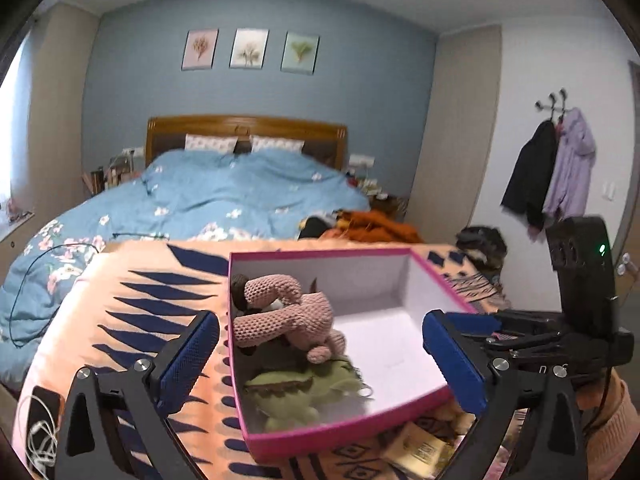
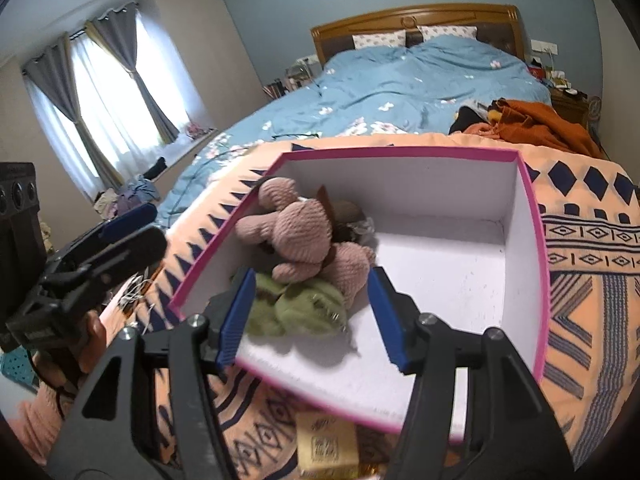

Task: Organize objects
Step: 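Move the right gripper back toward the cream bunny plush, then grasp the cream bunny plush with the right gripper and lift it, then lower the cream bunny into the magenta box and open the right gripper, then move the right gripper back toward the pink floral pouch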

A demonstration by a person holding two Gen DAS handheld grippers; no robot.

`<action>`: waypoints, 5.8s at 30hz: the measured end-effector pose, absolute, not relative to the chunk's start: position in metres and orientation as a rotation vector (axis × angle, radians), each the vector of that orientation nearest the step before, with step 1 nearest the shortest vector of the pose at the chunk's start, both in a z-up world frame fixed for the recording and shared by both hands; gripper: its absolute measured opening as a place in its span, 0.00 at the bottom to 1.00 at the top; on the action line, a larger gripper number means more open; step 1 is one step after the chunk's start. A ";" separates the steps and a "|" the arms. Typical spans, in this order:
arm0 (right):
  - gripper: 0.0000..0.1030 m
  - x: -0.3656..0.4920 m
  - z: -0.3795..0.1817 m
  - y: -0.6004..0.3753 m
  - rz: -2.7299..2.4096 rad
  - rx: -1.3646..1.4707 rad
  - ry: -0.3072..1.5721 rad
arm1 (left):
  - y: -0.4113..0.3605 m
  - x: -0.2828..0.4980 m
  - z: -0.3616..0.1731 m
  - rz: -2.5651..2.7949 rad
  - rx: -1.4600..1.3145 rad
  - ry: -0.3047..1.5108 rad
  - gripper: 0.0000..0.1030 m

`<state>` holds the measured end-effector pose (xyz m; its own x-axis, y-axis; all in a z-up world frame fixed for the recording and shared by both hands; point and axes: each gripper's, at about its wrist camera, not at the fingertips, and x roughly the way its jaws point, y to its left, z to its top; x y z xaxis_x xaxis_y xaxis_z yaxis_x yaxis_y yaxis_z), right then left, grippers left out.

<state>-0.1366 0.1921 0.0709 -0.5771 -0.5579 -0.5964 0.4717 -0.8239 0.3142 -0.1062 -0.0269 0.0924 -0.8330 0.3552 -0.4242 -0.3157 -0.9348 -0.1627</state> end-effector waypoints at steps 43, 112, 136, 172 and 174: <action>0.38 0.050 -0.035 0.254 -2.436 1.157 -0.046 | 0.059 -0.022 -0.033 2.418 -0.974 0.106 0.97; 0.32 -0.060 0.091 0.262 -2.438 0.785 -0.175 | 0.114 -0.100 0.058 2.080 -0.892 0.002 0.52; 0.33 -0.155 0.071 0.261 -2.486 0.921 -0.244 | 0.119 -0.200 0.039 2.225 -1.047 0.006 0.46; 0.50 0.026 -0.014 0.289 -2.378 1.159 -0.178 | 0.079 -0.047 -0.003 2.304 -0.901 0.101 0.83; 0.50 0.035 -0.024 0.292 -2.379 1.184 -0.188 | 0.079 -0.044 -0.011 2.303 -0.922 0.109 0.83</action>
